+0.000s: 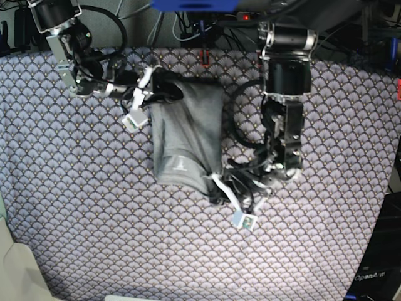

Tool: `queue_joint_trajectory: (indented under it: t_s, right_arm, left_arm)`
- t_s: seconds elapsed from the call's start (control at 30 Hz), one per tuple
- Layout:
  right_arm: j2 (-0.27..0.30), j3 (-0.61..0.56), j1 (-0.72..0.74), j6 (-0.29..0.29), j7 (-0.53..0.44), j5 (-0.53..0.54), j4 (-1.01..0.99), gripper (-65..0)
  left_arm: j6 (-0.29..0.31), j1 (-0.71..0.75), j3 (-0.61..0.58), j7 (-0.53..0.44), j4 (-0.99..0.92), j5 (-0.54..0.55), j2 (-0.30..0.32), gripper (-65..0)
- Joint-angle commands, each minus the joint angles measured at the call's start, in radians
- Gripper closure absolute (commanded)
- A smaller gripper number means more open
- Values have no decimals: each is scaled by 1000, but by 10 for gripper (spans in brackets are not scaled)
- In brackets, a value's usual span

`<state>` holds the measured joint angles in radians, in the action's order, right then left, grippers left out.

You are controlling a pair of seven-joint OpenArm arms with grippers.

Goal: Fold the T-shirt properly
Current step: 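Hold the bundle's side with the right gripper and smooth its edge with the left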

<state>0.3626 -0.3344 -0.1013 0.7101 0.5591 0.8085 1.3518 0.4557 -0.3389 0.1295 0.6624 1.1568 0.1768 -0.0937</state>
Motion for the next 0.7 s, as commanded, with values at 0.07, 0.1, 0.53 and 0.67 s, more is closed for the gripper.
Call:
queue_joint_trajectory:
  t_s: [0.07,0.1,0.53,0.67]
  right_arm:
    - [11,-2,-11,-12,71,-62,-4,-7]
    - [11,-2,-11,-12,71,-62,-4,-7]
    - [14,-2,-10,-12,71,-62,-4,-7]
    - [16,-2,-8,-12,71,-62,-1,-7]
  left_arm:
    - [-11,-53,-23,-85,-30,16,-7,0]
    - [-11,-56,-40,-86,-50,16,-7,0]
    - [-21,-41,-66,-88,16,16,-5,-385]
    - [-21,-27,-64,-72,104,17,22,-435]
